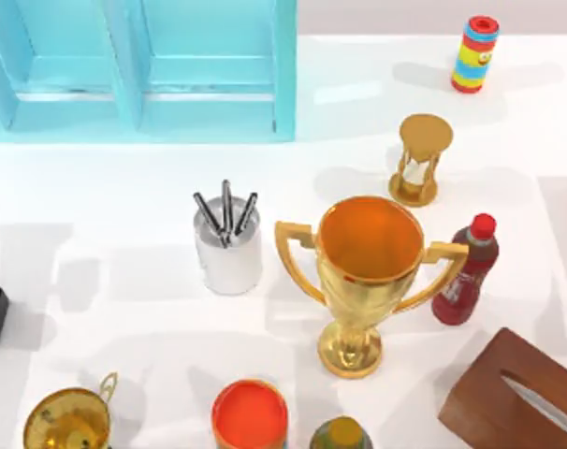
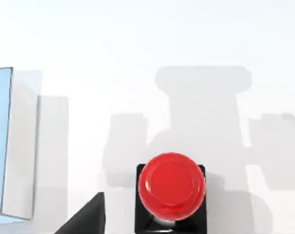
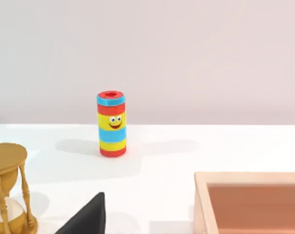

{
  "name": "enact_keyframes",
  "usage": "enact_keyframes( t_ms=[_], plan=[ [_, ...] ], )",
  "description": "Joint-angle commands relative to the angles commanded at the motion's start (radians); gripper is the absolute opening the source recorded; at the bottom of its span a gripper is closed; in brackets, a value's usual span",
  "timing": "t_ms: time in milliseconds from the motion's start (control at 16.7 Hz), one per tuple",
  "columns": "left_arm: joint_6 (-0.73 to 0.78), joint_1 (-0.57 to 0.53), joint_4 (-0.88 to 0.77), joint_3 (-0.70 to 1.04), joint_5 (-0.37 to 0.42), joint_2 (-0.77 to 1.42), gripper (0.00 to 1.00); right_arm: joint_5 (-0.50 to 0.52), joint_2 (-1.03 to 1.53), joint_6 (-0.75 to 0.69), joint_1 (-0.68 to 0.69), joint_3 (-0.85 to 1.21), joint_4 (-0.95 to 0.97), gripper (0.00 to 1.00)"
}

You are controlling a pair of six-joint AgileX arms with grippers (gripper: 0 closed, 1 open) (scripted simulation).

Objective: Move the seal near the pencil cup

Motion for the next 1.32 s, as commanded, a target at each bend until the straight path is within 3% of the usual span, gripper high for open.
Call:
enact_keyframes(
  t_ms=[360,660,1080,1320],
  plan=[
    [0.044,0.037,-0.392,0.429,0.000,0.542,1.00,0.000,0.000,0.000,0.000,0.000,0.000,1.00],
    [0.065,0.056,-0.581,0.632,0.000,0.790,1.00,0.000,0.000,0.000,0.000,0.000,0.000,1.00],
    [0.067,0.053,-0.595,0.646,0.000,0.813,1.00,0.000,0.000,0.000,0.000,0.000,0.000,1.00],
    [0.067,0.057,-0.484,0.556,0.000,0.844,1.00,0.000,0.000,0.000,0.000,0.000,0.000,1.00]
  ],
)
